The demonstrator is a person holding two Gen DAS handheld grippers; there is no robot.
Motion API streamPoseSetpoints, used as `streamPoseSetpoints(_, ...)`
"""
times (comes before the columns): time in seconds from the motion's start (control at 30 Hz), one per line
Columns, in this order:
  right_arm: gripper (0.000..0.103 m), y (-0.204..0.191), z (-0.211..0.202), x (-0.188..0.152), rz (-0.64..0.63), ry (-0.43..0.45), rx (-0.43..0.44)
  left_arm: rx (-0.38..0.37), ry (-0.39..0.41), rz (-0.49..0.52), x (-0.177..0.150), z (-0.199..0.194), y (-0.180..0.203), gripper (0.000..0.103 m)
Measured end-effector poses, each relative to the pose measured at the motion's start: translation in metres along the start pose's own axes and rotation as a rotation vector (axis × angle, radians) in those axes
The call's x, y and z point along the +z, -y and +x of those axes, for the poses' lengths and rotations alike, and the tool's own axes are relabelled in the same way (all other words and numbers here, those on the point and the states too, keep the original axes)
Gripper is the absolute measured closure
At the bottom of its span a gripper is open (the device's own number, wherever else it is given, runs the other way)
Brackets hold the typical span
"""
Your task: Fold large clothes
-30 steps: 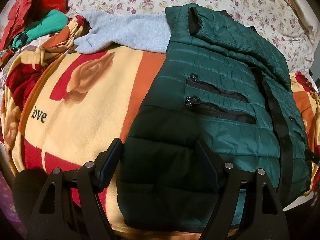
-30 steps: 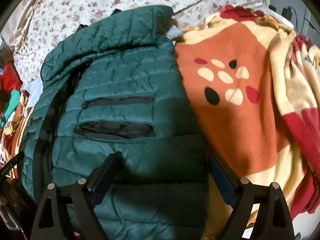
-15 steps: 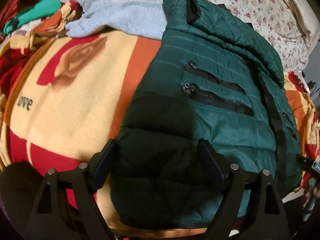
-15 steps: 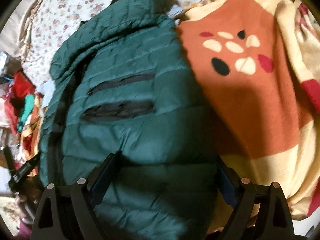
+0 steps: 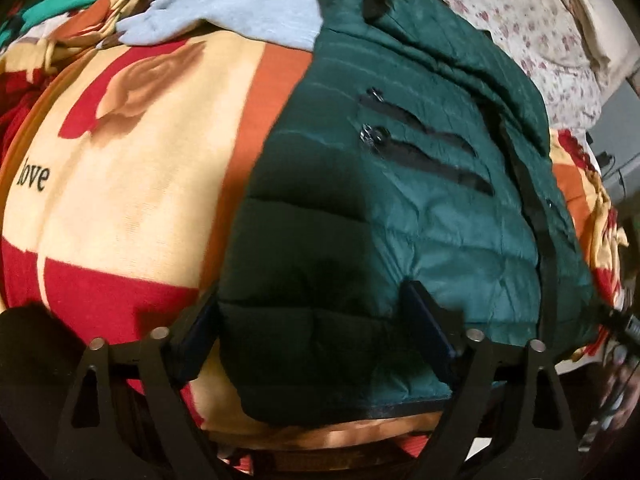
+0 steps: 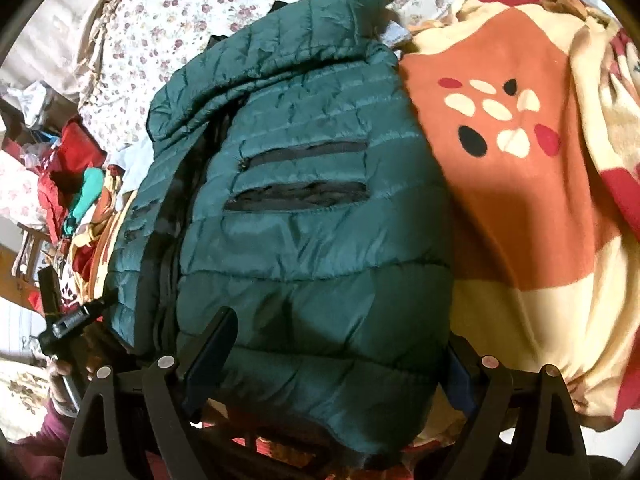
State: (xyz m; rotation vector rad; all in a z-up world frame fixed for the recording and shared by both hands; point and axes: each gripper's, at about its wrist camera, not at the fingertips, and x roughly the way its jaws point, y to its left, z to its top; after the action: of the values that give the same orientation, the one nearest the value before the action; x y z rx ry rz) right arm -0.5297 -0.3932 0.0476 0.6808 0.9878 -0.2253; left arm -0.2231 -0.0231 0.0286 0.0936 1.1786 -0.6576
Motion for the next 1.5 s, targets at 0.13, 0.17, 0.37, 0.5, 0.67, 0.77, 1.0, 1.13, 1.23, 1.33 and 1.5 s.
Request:
streamPoseSetpoints(0.13, 0.042, -0.011, 0.006, 0.005, -0.069, -0.008, -0.039, 0.001, -0.008, -0.012, 0.002, 0.007, 0.003, 0.004)
streamPoseSetpoints(0.17, 0.042, -0.015, 0.008, 0.005, -0.096, -0.017, -0.049, 0.005, -0.011, -0.014, 0.002, 0.008, 0.004, 0.003)
streamPoseSetpoints(0.37, 0.031, -0.019, 0.017, 0.008, -0.12, -0.031, -0.046, 0.012, -0.032, -0.006, 0.003, 0.004, 0.002, 0.003)
streamPoseSetpoints(0.5, 0.036, -0.026, 0.022, 0.006, -0.171, -0.029, -0.074, -0.01, -0.028, -0.036, -0.001, 0.004, -0.006, 0.003)
streamPoseSetpoints(0.67, 0.078, -0.03, 0.006, 0.01, -0.202, 0.04, -0.093, 0.001, 0.006, -0.011, -0.002, -0.002, 0.004, 0.048)
streamPoseSetpoints(0.77, 0.082, -0.03, -0.007, 0.016, -0.204, 0.086, -0.075, 0.03, 0.04, 0.025, 0.003, -0.014, 0.012, 0.082)
streamPoseSetpoints(1.0, 0.082, -0.042, -0.026, 0.033, -0.234, 0.168, -0.063, 0.053, 0.133, 0.068, 0.013, -0.042, 0.025, 0.09)
streamPoseSetpoints(1.13, 0.082, -0.047, -0.037, 0.048, -0.222, 0.219, -0.05, 0.039, 0.163, 0.042, 0.025, -0.052, 0.025, 0.09)
streamPoseSetpoints(1.23, 0.082, -0.053, -0.041, 0.059, -0.235, 0.247, -0.055, 0.041, 0.209, 0.042, 0.037, -0.062, 0.029, 0.09)
streamPoseSetpoints(1.33, 0.082, -0.059, -0.041, 0.071, -0.248, 0.265, -0.065, 0.057, 0.258, 0.057, 0.048, -0.071, 0.036, 0.09)
streamPoseSetpoints(1.5, 0.082, -0.06, -0.042, 0.091, -0.255, 0.296, -0.073, 0.074, 0.3, 0.05, 0.067, -0.074, 0.04, 0.09)
